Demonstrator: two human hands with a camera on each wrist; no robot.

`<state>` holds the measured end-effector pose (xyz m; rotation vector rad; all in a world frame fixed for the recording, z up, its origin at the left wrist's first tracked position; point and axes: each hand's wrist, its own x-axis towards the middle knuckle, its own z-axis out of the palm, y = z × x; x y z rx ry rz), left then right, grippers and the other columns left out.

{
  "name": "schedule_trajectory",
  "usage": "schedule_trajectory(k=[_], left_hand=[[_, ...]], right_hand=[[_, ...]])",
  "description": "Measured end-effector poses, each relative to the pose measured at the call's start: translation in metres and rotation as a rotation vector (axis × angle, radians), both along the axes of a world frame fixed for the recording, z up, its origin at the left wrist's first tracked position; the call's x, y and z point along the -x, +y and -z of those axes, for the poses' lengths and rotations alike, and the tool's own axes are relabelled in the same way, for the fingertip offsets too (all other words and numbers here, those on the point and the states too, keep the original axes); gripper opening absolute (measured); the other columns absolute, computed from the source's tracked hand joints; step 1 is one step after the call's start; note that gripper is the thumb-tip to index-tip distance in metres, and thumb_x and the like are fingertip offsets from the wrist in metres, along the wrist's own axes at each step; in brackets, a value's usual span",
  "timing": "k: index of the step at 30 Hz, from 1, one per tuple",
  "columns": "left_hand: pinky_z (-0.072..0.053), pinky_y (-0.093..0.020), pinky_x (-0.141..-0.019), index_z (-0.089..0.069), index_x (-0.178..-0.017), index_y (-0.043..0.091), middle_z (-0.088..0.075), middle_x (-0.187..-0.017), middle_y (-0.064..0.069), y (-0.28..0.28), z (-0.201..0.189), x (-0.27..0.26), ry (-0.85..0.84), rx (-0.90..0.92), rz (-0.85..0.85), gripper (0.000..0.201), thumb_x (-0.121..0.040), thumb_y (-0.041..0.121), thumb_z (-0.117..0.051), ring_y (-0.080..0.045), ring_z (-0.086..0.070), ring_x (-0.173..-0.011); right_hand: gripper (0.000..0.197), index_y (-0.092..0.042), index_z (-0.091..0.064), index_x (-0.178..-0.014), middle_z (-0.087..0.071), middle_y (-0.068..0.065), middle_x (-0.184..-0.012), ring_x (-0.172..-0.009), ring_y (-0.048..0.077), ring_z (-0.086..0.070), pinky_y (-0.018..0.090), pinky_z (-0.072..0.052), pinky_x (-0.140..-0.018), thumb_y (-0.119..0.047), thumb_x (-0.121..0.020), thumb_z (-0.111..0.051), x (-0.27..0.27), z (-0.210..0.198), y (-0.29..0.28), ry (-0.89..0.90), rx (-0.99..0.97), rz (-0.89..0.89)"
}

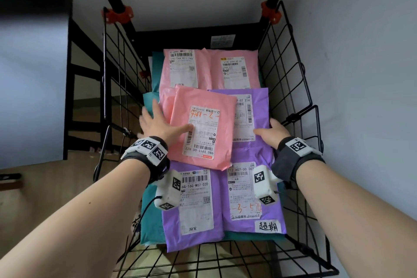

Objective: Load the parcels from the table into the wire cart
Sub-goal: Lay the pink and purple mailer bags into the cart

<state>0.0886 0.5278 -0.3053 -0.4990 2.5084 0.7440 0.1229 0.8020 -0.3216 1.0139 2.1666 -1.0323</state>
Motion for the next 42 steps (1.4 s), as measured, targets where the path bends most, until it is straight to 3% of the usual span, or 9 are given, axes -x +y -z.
schedule_trajectory(k=[5,9,17,22,27,29,33,39,42], left_hand=[[-0.002,-0.06,-0.115,0.013,-0.149,0.039,0.026,-0.157,0.0,0.01,-0.014,0.021,0.163,0.143,0.463,0.124,-0.066,0.055,-0.077,-0.024,0.022,-0.144],[0.0,-0.061,-0.113,0.006,-0.151,0.037,0.025,-0.157,0.005,0.015,-0.012,0.034,0.063,0.23,0.737,0.122,-0.064,0.058,-0.077,-0.024,0.023,-0.144],[-0.023,-0.064,-0.11,0.003,-0.148,0.042,0.022,-0.156,0.006,0.022,-0.001,0.037,-0.032,0.193,0.607,0.125,-0.059,0.049,-0.085,-0.029,0.018,-0.145],[-0.016,-0.061,-0.113,-0.013,-0.148,0.041,0.0,-0.157,0.003,0.024,-0.008,0.048,0.098,0.084,0.425,0.102,-0.067,0.06,-0.073,-0.026,-0.004,-0.146],[-0.042,-0.044,-0.101,-0.05,-0.123,0.027,-0.038,-0.141,-0.013,0.023,-0.015,0.085,0.092,-0.025,0.029,0.038,-0.087,0.031,-0.058,-0.032,-0.043,-0.126],[-0.047,-0.039,-0.095,-0.05,-0.123,0.019,-0.051,-0.128,-0.01,0.02,-0.015,0.094,0.031,-0.114,-0.069,0.036,-0.088,0.022,-0.058,-0.028,-0.053,-0.114],[-0.042,-0.035,-0.101,-0.051,-0.128,0.011,-0.051,-0.13,-0.01,0.016,-0.008,0.099,0.074,-0.068,-0.081,0.04,-0.088,0.008,-0.056,-0.028,-0.052,-0.118],[-0.047,-0.037,-0.09,-0.058,-0.106,0.005,-0.055,-0.119,-0.013,0.011,0.005,0.093,0.183,-0.03,-0.06,0.03,-0.081,0.018,-0.068,-0.03,-0.057,-0.103],[-0.042,-0.041,-0.1,-0.055,-0.118,0.012,-0.048,-0.13,-0.01,0.007,0.005,0.093,0.208,-0.014,-0.027,0.04,-0.082,0.025,-0.066,-0.031,-0.049,-0.119]], right_hand=[[0.072,-0.02,-0.033,-0.147,-0.046,0.005,-0.145,-0.128,0.027,-0.048,0.037,-0.037,-0.11,-0.024,-0.084,-0.066,0.026,-0.006,-0.006,0.092,0.01,-0.022],[0.084,-0.023,-0.014,-0.153,-0.032,0.002,-0.154,-0.135,0.026,-0.04,0.034,-0.033,-0.11,-0.026,-0.086,-0.065,0.043,-0.008,-0.003,0.1,-0.028,-0.045],[0.086,-0.018,-0.015,-0.153,-0.035,0.007,-0.152,-0.133,0.028,-0.042,0.037,-0.034,-0.111,-0.029,-0.084,-0.066,0.066,-0.004,-0.018,0.063,0.047,-0.127],[0.084,-0.02,-0.022,-0.151,-0.038,0.005,-0.15,-0.132,0.028,-0.044,0.038,-0.035,-0.11,-0.036,-0.083,-0.067,0.079,-0.007,-0.019,0.12,0.014,-0.052],[0.063,-0.023,-0.032,-0.148,-0.046,0.001,-0.144,-0.125,0.025,-0.05,0.028,-0.039,-0.104,-0.018,-0.09,-0.056,0.1,-0.016,-0.011,0.217,-0.012,-0.159],[0.056,-0.017,-0.039,-0.144,-0.047,0.006,-0.142,-0.124,0.024,-0.05,0.026,-0.039,-0.1,-0.012,-0.091,-0.055,0.11,-0.016,-0.013,0.197,-0.008,-0.183],[0.041,-0.012,-0.052,-0.132,-0.054,0.006,-0.133,-0.113,0.022,-0.056,0.019,-0.04,-0.082,-0.011,-0.091,-0.055,0.122,-0.014,-0.014,0.225,-0.043,-0.177],[0.05,-0.024,-0.051,-0.134,-0.048,0.008,-0.139,-0.122,0.027,-0.051,0.037,-0.042,-0.105,-0.022,-0.085,-0.06,0.134,-0.007,-0.026,0.24,-0.108,-0.234],[0.061,-0.037,-0.038,-0.142,-0.023,0.008,-0.153,-0.138,0.033,-0.027,0.049,-0.026,-0.113,-0.029,-0.085,-0.058,0.141,-0.011,-0.032,0.224,-0.312,-0.437]])
